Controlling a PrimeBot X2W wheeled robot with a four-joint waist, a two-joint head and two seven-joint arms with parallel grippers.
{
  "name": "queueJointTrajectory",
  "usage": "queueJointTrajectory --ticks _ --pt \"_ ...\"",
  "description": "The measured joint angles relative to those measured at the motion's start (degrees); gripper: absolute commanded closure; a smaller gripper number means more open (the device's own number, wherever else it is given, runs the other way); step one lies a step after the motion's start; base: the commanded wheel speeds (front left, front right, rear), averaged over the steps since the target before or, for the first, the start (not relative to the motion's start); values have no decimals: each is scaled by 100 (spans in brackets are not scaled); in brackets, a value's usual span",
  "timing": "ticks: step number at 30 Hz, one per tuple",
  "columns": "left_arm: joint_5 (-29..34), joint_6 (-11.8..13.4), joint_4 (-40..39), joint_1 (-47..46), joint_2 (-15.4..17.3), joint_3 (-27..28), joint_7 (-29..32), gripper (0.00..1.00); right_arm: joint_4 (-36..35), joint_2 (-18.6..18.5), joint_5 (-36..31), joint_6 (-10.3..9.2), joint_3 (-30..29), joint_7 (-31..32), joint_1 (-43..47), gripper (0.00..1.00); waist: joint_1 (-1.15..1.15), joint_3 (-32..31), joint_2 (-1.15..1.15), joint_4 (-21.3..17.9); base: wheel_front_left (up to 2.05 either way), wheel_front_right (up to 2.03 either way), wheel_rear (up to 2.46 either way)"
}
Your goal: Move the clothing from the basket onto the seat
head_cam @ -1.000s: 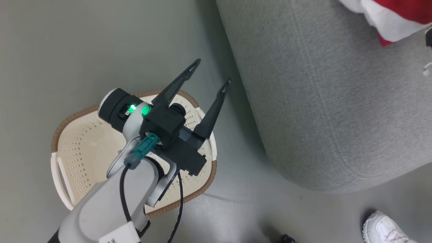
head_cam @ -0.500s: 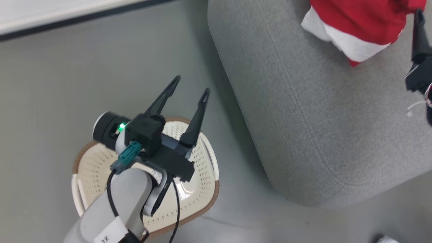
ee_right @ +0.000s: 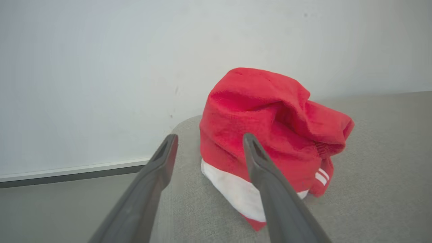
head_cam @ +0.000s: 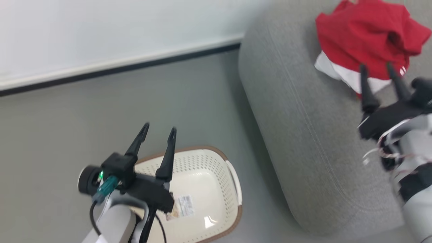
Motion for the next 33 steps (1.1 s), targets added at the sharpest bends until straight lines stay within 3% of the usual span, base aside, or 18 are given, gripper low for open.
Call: queueJointTrajectory --ticks 6,16,25,33 --pt "-86 49 69 588 24 309 -48 0 -415 428 -10 -11 120 1 703 0 0 -481 0 330 0 0 0" --pt "-196 101 -132 1683 211 854 -55 0 -1368 853 -55 -385 137 0 2028 0 0 -1286 0 800 0 0 0" --pt "-175 104 -606 2482 235 1310 -56 0 -2354 939 -179 -635 179 0 3112 0 0 -1770 0 1063 0 0 0" --pt "60 104 -998 2897 41 1728 -56 0 -3219 858 -308 -775 105 0 3804 0 1 -1873 1 1142 0 0 0"
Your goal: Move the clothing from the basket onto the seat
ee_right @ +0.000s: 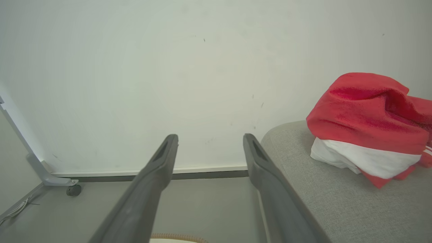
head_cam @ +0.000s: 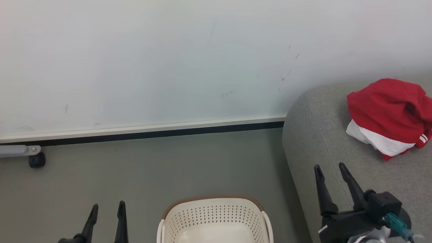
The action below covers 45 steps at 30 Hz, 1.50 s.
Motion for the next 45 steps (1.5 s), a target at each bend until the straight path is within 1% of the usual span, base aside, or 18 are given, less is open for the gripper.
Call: queueJointTrajectory --ticks 8,12,14,16,31,45 --pt "181 1 -325 229 -130 254 0 0 -614 -102 -14 -187 -203 0 495 0 1 10 0 -9 0 0 0" --pt "315 1 -411 247 -175 309 0 0 -778 -160 -18 -193 -281 0 569 0 1 18 0 -5 0 0 0" --pt "330 1 -434 247 -193 332 0 0 -855 -176 -33 -241 -310 0 575 0 1 25 0 0 0 0 0" --pt "338 1 -446 249 -211 357 0 0 -917 -181 -60 -242 -325 0 575 0 0 33 0 8 0 0 0" --pt "420 1 -500 253 -248 403 0 0 -1131 -181 -65 -286 -327 0 586 0 1 82 0 58 0 0 0" --pt "508 1 -571 274 -248 431 0 0 -1129 -198 -71 -342 -415 2 676 0 1 133 0 73 0 0 0"
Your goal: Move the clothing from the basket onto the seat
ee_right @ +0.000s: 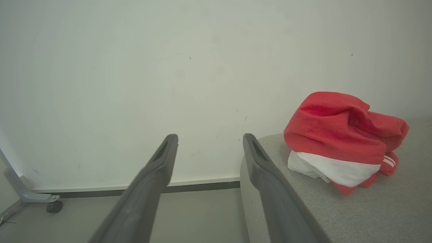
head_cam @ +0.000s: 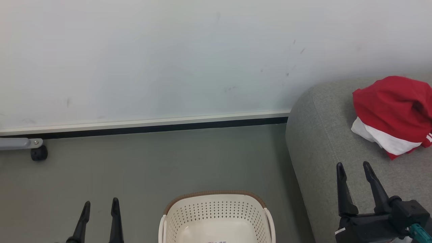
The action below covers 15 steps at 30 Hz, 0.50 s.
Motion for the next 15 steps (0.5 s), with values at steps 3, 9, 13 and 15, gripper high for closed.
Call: queueJointTrajectory --ticks 3,9,13,15 --pt "7 0 -7 0 -1 0 0 0 10 0 1 -1 -18 0 0 0 0 12 0 12 0 0 0" --pt "15 0 -12 0 -10 -1 0 0 37 0 8 -1 -33 2 -1 0 0 34 0 34 0 0 0" --pt "24 0 -13 -1 -18 -2 0 0 100 3 19 -1 -40 29 -3 0 0 46 0 49 0 0 0" --pt "43 0 -14 -1 -23 -3 0 0 133 3 19 -1 -47 31 -3 0 0 50 0 56 0 0 0"
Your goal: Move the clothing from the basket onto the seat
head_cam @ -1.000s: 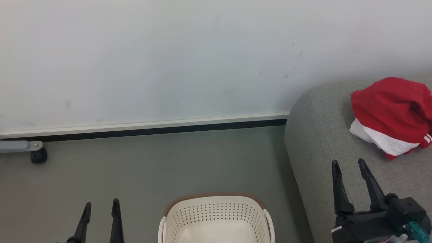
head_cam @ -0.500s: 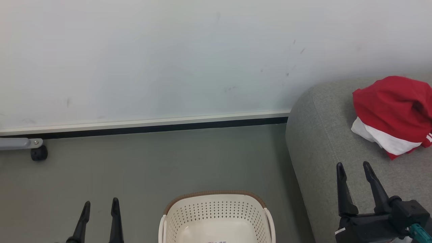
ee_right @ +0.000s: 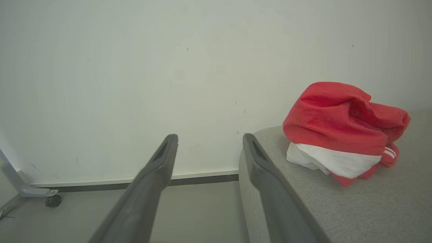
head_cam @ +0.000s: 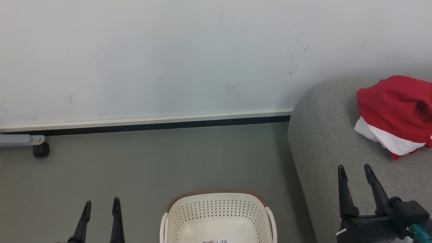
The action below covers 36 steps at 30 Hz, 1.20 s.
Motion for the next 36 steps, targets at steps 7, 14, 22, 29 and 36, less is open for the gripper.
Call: queueJointTrajectory --ticks 7,14,22,29,36 --pt "88 0 0 -1 -14 -3 0 0 55 0 8 0 -13 0 -2 0 0 3 0 17 0 0 0" --pt "88 -4 212 67 -87 -30 9 100 279 92 3 5 27 4 107 100 0 1 0 24 0 0 0" --pt "-203 -64 375 94 -158 22 123 100 437 178 281 59 -63 113 231 100 0 5 0 22 0 0 0" --pt "-695 -165 455 64 -190 125 290 100 494 221 853 113 -199 265 211 100 0 9 0 20 0 0 0" --pt "-1252 -266 544 -43 -238 235 431 100 560 270 1412 200 -331 438 189 100 0 12 0 18 0 0 0"
